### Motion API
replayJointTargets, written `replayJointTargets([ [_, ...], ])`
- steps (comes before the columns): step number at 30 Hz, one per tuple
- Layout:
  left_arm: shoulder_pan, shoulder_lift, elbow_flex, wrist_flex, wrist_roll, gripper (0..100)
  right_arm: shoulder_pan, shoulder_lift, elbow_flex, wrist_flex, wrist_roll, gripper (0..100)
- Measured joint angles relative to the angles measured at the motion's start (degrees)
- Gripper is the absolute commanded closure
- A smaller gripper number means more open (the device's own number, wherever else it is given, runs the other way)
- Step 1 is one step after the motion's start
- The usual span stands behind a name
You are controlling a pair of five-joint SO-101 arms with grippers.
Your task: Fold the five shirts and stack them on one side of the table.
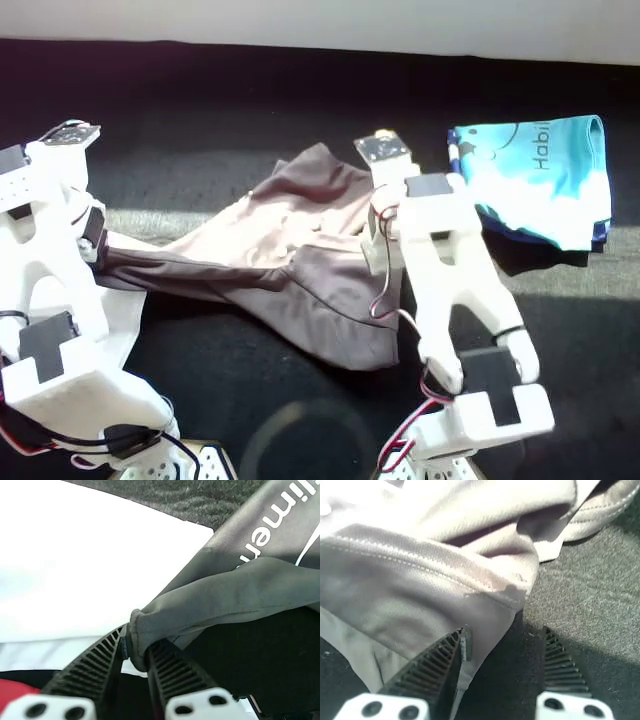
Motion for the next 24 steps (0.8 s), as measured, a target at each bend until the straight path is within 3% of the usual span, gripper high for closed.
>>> replayJointTargets([
  [8, 0.0, 0.1, 0.0, -2.1, 0.0, 99, 0.0, 7.9, -6.8, 0.0, -0.2, 78.7],
  [17, 0.0, 0.1, 0.0, -2.1, 0.0, 99, 0.0, 10.4, -6.8, -4.3, -0.2, 99.1],
  [24, 0.0, 0.1, 0.0, -2.1, 0.0, 99, 0.1, 7.4, -6.8, -5.2, -0.2, 99.2],
])
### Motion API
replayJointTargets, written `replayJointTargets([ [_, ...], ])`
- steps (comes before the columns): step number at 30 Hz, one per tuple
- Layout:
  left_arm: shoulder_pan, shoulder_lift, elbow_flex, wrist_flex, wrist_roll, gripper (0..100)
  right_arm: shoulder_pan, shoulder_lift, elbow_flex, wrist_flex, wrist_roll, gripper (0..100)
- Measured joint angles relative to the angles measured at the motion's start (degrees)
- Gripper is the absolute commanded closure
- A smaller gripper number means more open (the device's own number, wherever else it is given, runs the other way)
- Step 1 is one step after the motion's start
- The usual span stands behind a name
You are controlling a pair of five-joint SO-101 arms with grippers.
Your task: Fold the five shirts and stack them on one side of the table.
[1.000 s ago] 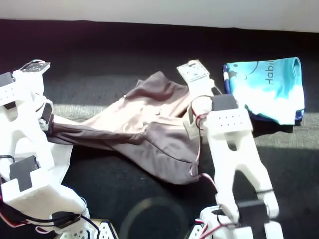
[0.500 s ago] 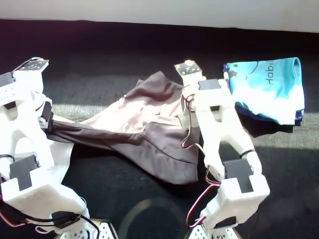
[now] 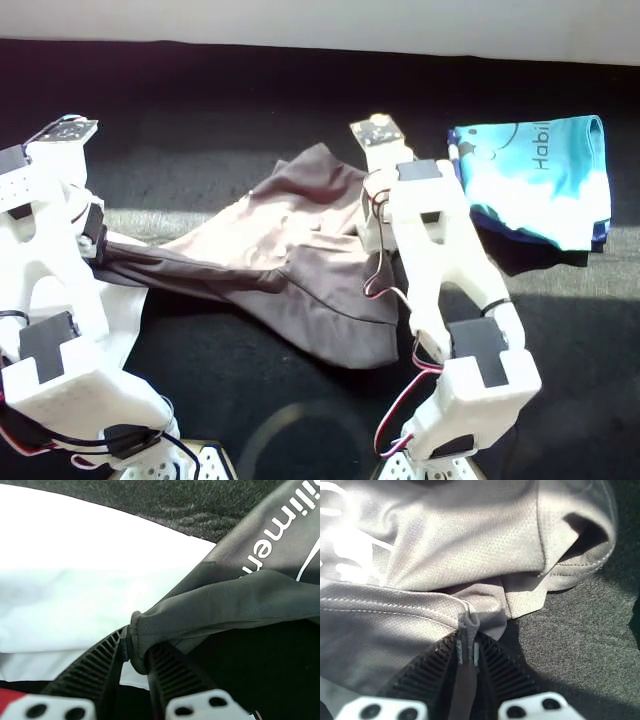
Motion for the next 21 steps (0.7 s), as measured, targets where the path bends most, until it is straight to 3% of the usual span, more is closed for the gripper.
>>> replayJointTargets([
  [5, 1.1, 0.0, 0.0, 0.0, 0.0, 99, 1.3, -6.9, 0.0, 0.0, 0.0, 99.2],
  [10, 4.7, 0.0, -2.0, 0.1, 0.7, 99, 8.9, -17.5, -1.8, 0.0, 0.0, 99.2],
  [15, 9.6, 0.0, -14.9, 6.1, 5.1, 99, 17.3, -27.5, -6.1, 0.1, 0.0, 99.2],
  [21, 16.3, 0.0, -34.3, 14.4, 8.8, 99, 19.8, -34.3, -7.4, 0.1, 5.9, 99.2],
])
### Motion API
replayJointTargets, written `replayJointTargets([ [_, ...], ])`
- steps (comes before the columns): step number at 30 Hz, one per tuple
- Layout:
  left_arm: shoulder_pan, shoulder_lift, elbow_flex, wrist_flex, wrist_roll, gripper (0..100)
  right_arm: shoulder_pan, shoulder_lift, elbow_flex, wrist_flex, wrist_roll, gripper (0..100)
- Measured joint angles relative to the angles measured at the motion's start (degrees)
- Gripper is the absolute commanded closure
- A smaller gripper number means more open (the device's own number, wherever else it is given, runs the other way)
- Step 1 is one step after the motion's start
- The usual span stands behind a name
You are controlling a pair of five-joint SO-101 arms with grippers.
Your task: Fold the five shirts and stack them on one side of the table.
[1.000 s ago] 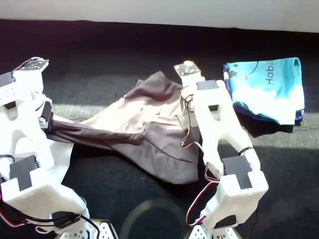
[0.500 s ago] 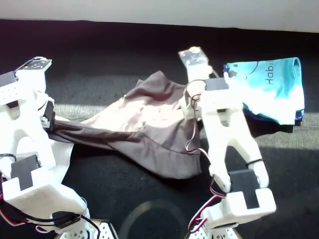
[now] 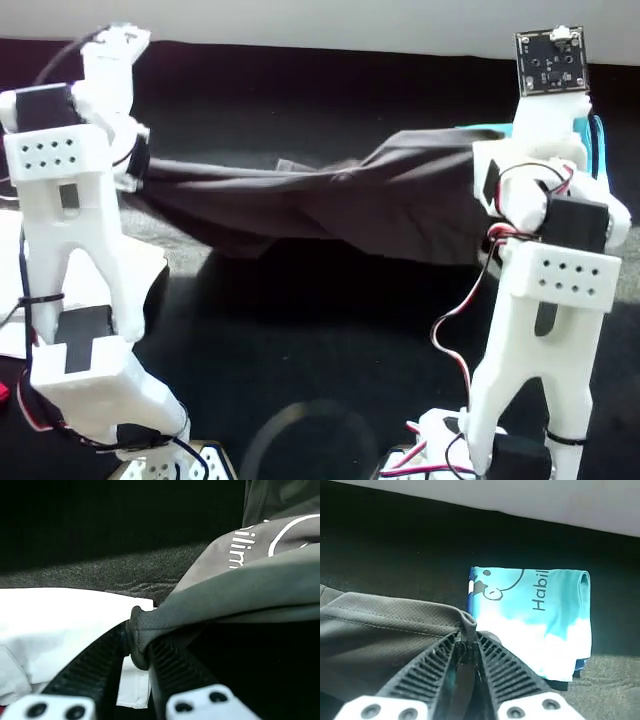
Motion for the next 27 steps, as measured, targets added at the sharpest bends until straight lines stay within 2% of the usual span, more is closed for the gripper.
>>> replayJointTargets([
  [5, 1.9, 0.0, -11.9, 0.6, 1.1, 99, 1.9, -0.5, -4.1, 0.0, 0.8, 99.2],
  [10, 2.1, 0.2, -13.0, 0.8, 1.1, 99, 1.0, -0.9, -2.0, 0.0, 0.8, 99.2],
  [18, 2.1, 0.2, 1.9, 0.8, 1.1, 99, -8.1, -0.8, 22.2, -6.2, 0.8, 99.1],
  [21, 2.1, 0.3, 8.1, 0.2, 1.1, 99, -11.2, -0.8, 30.2, -7.8, 0.8, 94.3],
  [27, 2.1, 0.3, 15.6, -2.6, 1.1, 99, -12.5, -0.8, 37.3, -9.8, 0.8, 91.5],
])
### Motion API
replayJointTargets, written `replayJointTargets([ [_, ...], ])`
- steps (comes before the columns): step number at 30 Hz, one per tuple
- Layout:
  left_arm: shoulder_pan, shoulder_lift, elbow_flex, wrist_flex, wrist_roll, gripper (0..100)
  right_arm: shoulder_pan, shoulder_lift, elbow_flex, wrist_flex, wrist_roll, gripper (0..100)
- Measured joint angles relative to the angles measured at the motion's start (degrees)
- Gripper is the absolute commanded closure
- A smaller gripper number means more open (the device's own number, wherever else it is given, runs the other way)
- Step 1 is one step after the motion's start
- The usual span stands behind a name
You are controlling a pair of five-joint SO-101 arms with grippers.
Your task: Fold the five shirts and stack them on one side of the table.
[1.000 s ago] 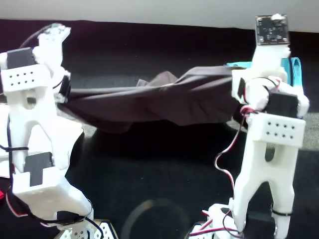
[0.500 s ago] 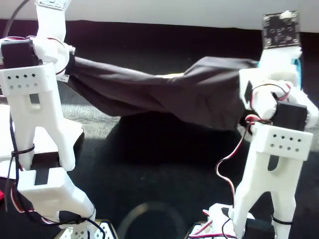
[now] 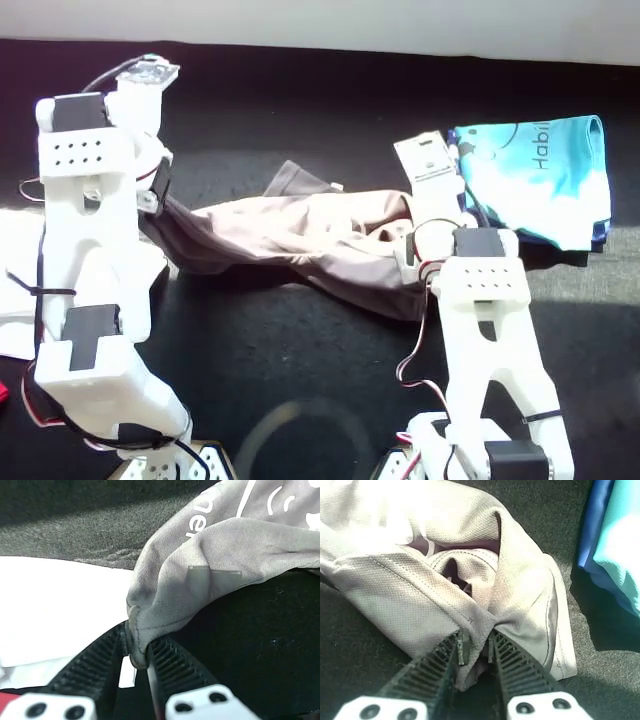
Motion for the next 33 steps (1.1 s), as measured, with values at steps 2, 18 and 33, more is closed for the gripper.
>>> replayJointTargets([
  [2, 0.0, 0.0, 0.8, -0.6, 0.0, 99, 0.0, -0.1, 0.1, -1.1, 0.0, 91.5],
  [18, 0.0, 0.0, 1.0, -0.8, 0.0, 99, -6.7, -0.1, 0.1, -1.6, 0.0, 91.5],
  [33, -7.4, 0.0, 1.0, -0.8, 0.1, 99, -12.0, 6.9, -8.6, 2.2, 0.0, 91.1],
])
